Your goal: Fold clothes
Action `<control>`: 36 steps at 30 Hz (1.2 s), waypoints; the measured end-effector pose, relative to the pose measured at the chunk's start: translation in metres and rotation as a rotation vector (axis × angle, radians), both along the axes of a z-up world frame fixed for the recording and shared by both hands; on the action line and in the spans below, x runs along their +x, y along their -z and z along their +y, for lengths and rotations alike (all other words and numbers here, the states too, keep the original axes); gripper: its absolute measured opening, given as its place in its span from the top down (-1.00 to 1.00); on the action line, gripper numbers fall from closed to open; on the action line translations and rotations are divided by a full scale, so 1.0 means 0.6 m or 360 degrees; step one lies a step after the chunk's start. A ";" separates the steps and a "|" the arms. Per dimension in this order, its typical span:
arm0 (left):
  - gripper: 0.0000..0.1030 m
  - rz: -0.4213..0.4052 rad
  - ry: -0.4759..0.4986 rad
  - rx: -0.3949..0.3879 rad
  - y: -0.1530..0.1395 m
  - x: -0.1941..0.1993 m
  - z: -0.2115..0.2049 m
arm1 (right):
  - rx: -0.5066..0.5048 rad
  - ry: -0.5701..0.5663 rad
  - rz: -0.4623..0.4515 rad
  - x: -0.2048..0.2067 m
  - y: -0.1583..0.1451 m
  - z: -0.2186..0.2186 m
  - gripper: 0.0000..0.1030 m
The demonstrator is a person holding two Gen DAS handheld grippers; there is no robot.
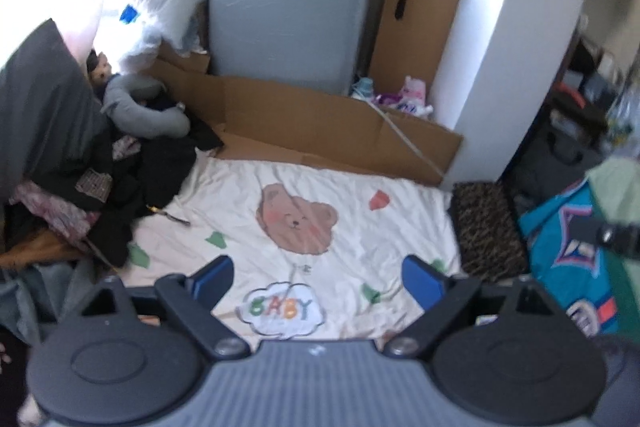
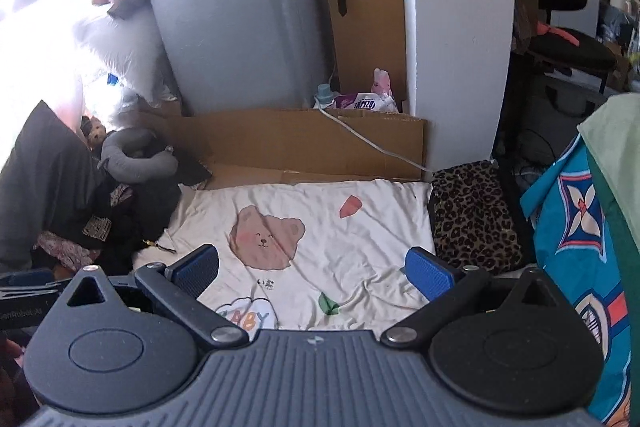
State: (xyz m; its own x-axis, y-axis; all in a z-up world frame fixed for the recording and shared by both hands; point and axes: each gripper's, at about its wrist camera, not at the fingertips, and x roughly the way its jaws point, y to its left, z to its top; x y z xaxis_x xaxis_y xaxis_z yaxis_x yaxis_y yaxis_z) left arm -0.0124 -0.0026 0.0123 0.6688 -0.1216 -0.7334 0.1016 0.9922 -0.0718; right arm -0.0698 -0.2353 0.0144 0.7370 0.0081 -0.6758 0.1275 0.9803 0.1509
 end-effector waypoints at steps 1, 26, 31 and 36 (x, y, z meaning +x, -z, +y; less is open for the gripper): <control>-0.83 0.0004 -0.0017 0.0022 0.002 0.001 -0.001 | -0.0007 -0.0009 0.0014 0.003 0.003 0.001 -0.99; -0.97 0.0069 -0.0042 0.0100 0.011 0.015 0.000 | 0.0033 -0.0063 0.0333 0.016 0.036 -0.008 -0.99; -0.97 0.0076 -0.0057 0.0115 0.007 0.008 0.003 | 0.0074 -0.0058 0.0327 0.008 0.034 -0.011 -0.99; -0.97 0.0077 -0.0057 0.0118 0.005 0.004 0.004 | 0.0025 -0.0072 0.0313 0.005 0.032 -0.005 -0.99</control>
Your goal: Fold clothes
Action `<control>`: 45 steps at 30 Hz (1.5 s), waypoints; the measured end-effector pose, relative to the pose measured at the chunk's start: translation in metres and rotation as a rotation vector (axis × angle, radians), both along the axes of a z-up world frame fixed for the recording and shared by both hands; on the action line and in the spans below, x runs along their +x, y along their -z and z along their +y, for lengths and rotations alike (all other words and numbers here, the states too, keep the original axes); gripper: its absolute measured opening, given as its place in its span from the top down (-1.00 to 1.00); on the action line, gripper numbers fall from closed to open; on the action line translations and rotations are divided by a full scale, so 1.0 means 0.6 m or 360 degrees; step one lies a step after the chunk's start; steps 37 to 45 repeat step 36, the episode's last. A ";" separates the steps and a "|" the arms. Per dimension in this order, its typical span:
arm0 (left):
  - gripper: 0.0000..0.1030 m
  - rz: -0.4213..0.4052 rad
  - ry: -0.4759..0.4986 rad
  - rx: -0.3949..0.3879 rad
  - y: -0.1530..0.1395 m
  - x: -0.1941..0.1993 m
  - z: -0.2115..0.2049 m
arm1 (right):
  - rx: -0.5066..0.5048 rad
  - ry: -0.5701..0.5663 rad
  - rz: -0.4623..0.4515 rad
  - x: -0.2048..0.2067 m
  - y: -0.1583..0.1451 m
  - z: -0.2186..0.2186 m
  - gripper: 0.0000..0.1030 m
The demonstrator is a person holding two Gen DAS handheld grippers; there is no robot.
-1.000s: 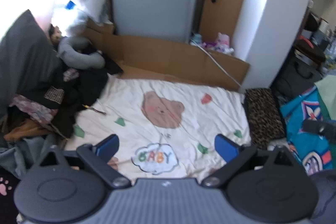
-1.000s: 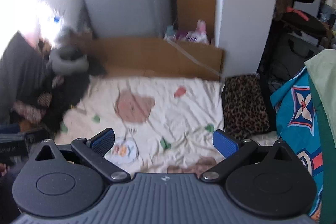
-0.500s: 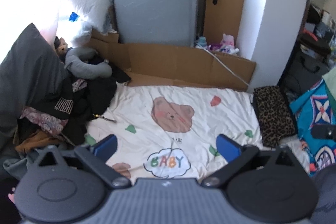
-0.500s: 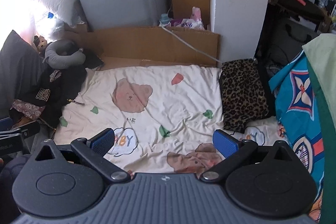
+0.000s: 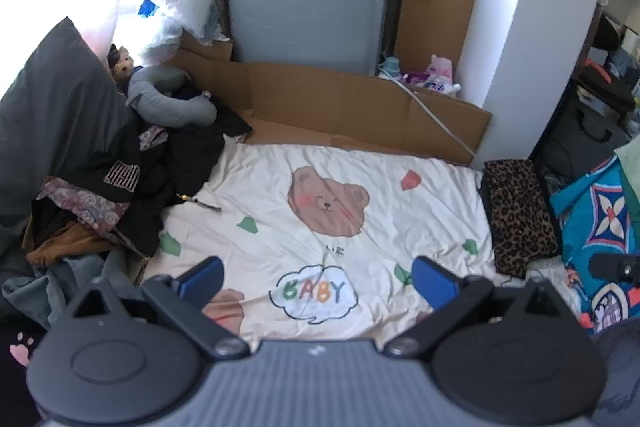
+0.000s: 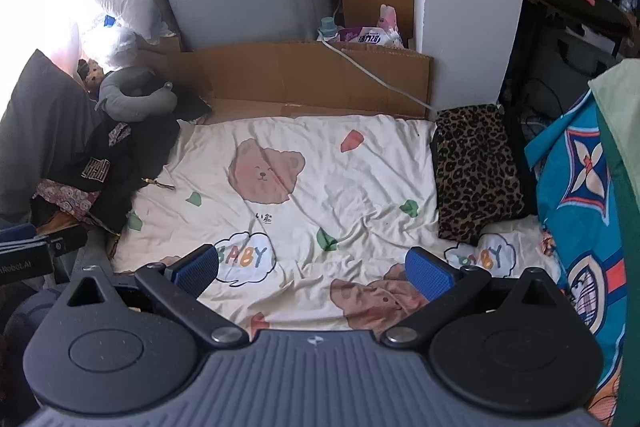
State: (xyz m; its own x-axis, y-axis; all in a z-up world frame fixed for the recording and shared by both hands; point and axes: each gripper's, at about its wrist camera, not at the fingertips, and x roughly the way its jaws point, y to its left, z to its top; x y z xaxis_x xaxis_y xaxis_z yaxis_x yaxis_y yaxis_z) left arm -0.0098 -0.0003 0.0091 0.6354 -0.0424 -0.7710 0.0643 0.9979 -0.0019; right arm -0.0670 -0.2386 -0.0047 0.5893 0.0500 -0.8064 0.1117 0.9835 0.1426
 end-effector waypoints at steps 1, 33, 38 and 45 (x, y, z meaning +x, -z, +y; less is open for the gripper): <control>-0.97 -0.0002 0.0003 0.0017 0.000 0.000 -0.002 | -0.0008 0.0002 -0.0002 0.000 0.000 0.000 -0.99; -0.77 0.0007 -0.0028 0.0051 0.012 0.003 0.018 | 0.0023 -0.0016 -0.0022 0.003 0.003 -0.011 -0.99; -0.79 0.0002 -0.0033 0.0062 0.012 0.005 0.017 | 0.0010 -0.0004 -0.0030 0.003 0.003 -0.010 -0.99; -0.79 0.0002 -0.0033 0.0062 0.012 0.005 0.017 | 0.0010 -0.0004 -0.0030 0.003 0.003 -0.010 -0.99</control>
